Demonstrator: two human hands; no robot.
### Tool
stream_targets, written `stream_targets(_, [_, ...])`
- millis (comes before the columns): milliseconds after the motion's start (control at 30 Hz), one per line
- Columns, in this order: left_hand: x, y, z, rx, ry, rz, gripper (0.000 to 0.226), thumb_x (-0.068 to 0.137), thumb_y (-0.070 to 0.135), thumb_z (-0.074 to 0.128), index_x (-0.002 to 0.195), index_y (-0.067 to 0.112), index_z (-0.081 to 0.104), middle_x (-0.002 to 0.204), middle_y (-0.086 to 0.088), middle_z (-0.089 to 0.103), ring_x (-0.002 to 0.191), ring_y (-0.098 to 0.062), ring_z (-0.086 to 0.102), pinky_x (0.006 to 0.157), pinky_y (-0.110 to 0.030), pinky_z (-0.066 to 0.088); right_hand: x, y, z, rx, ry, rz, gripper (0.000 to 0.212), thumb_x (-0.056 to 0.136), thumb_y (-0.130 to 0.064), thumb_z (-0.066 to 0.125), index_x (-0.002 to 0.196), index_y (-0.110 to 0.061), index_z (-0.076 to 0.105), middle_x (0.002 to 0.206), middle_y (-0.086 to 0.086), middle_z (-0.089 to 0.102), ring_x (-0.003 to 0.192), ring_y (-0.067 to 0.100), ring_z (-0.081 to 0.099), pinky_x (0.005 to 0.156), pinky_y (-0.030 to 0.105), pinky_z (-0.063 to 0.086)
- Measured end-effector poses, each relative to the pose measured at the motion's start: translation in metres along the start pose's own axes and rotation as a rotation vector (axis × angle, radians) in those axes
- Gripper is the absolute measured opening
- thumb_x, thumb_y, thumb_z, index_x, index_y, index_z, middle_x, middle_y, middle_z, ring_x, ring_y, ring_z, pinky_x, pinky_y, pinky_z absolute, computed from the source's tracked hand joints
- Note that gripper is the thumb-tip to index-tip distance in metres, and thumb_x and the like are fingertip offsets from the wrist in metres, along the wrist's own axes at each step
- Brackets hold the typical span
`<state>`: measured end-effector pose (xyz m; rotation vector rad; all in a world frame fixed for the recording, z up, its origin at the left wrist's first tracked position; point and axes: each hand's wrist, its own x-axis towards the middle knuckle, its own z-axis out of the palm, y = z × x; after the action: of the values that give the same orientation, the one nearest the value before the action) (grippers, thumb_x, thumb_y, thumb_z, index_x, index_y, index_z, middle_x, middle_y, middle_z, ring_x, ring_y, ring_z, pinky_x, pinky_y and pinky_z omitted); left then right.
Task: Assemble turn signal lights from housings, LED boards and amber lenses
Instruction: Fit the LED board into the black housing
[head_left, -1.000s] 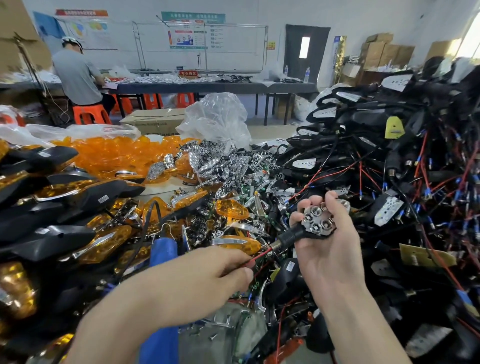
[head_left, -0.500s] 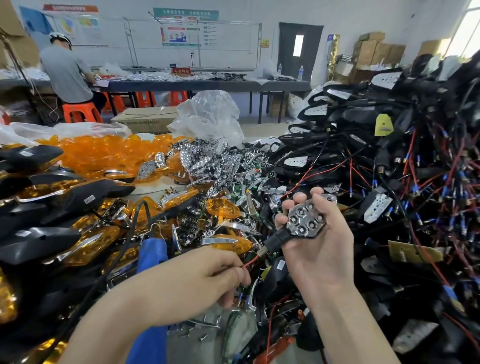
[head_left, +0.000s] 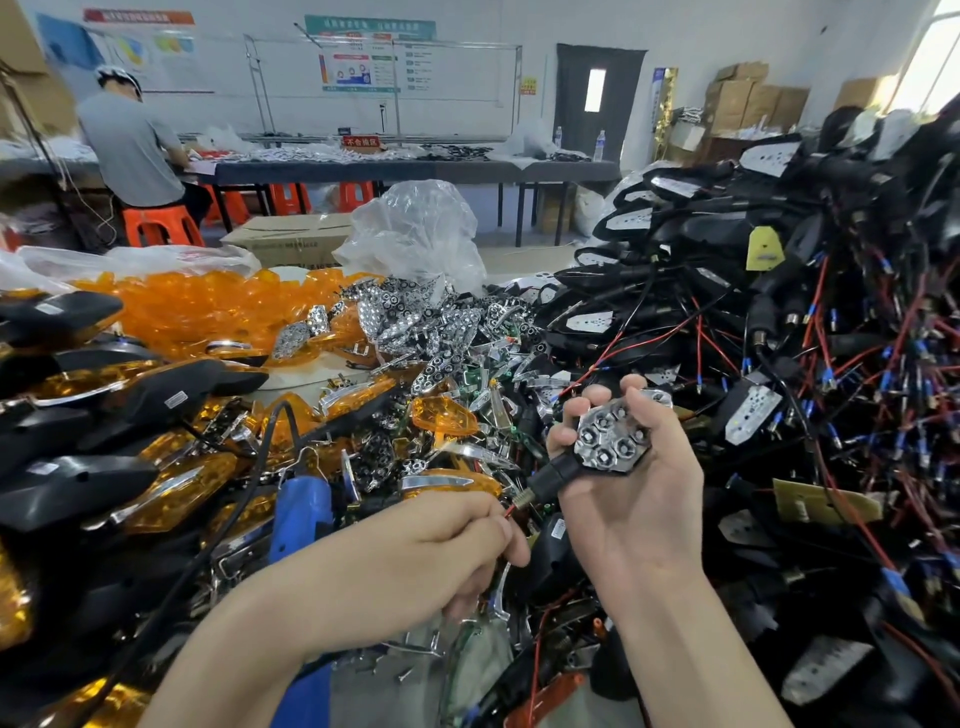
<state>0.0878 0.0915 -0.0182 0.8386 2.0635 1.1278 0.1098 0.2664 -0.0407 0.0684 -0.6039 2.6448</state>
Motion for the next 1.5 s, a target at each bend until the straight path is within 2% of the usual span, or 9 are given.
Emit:
stream_targets(167, [0.002,0.003,0.006,-0.092,0.041,-0.008,0.031,0.107,0.026,0.036,0.095,0.017,0.063,0.057,0.011,0.044,0.054,-0.010,0.041,0.070,-0.038,0.049,0.000,0.001,0.001,0.024,0.011,-0.007,0.007,0.078,-0.015,0.069,0.080,-0.021,0.072,0.083,0.003,0.063,0.071,0.018,0.062,0.056,0.028,0.050])
stream_targets(400, [0.005,0.003,0.007,-0.053,0.086,-0.013,0.033,0.107,0.022,0.034,0.091,0.016,0.062,0.054,0.011,0.046,0.051,-0.009,0.044,0.063,-0.029,0.054,0.000,0.003,0.000,0.059,0.041,0.015,0.003,0.083,-0.020,0.069,0.083,-0.017,0.070,0.085,0.005,0.061,0.071,0.018,0.062,0.056,0.029,0.050])
stream_targets(600, [0.004,0.001,0.003,0.183,0.199,-0.085,0.024,0.103,0.021,0.040,0.101,0.033,0.061,0.078,0.009,0.070,0.064,-0.007,0.064,0.069,-0.031,0.059,-0.001,0.014,0.001,-0.034,0.055,0.111,0.033,0.096,-0.049,0.053,0.089,-0.020,0.066,0.082,0.003,0.062,0.071,0.020,0.064,0.058,0.031,0.050])
stream_targets(733, [0.008,0.002,0.005,0.152,0.450,0.017,0.019,0.101,0.033,0.046,0.110,0.043,0.058,0.079,0.016,0.068,0.051,0.002,0.054,0.047,-0.016,0.045,-0.002,0.020,0.002,-0.014,0.082,0.134,0.034,0.101,-0.045,0.047,0.090,-0.017,0.063,0.080,0.004,0.062,0.073,0.023,0.065,0.074,0.037,0.054])
stream_targets(833, [0.018,0.004,0.013,-0.050,0.506,0.044,0.018,0.099,0.046,0.047,0.105,0.037,0.062,0.081,0.010,0.070,0.060,-0.001,0.066,0.056,-0.020,0.055,-0.004,0.022,0.003,0.014,0.090,0.154,0.032,0.101,-0.042,0.048,0.089,-0.016,0.062,0.080,0.005,0.062,0.080,0.026,0.068,0.076,0.036,0.059])
stream_targets(933, [0.025,0.000,0.022,-0.083,0.451,0.018,0.021,0.097,0.052,0.047,0.102,0.036,0.060,0.069,0.002,0.069,0.052,-0.011,0.063,0.052,-0.025,0.053,-0.005,0.025,0.003,0.002,0.094,0.180,0.032,0.101,-0.043,0.047,0.089,-0.016,0.060,0.080,0.005,0.062,0.084,0.027,0.070,0.089,0.039,0.053])
stream_targets(1033, [0.028,-0.006,0.022,-0.147,0.427,0.023,0.020,0.099,0.048,0.047,0.105,0.035,0.060,0.066,0.004,0.064,0.057,-0.019,0.061,0.057,-0.037,0.055,-0.005,0.025,0.003,0.000,0.091,0.192,0.028,0.095,-0.042,0.052,0.090,-0.015,0.061,0.080,0.006,0.062,0.079,0.026,0.067,0.082,0.037,0.054])
stream_targets(1233, [0.032,-0.009,0.024,-0.121,0.453,0.029,0.018,0.103,0.043,0.042,0.105,0.033,0.057,0.051,0.007,0.054,0.043,-0.011,0.047,0.044,-0.023,0.040,-0.005,0.024,0.003,0.060,0.063,0.220,0.026,0.090,-0.040,0.056,0.091,-0.015,0.062,0.083,0.006,0.061,0.073,0.023,0.063,0.068,0.031,0.060])
stream_targets(1500, [0.030,-0.007,0.025,-0.107,0.459,0.013,0.019,0.103,0.043,0.040,0.106,0.035,0.058,0.053,0.008,0.056,0.045,-0.006,0.048,0.048,-0.024,0.039,-0.005,0.022,0.001,0.063,0.072,0.239,0.020,0.085,-0.036,0.060,0.085,-0.017,0.063,0.081,0.002,0.061,0.072,0.021,0.063,0.068,0.031,0.060])
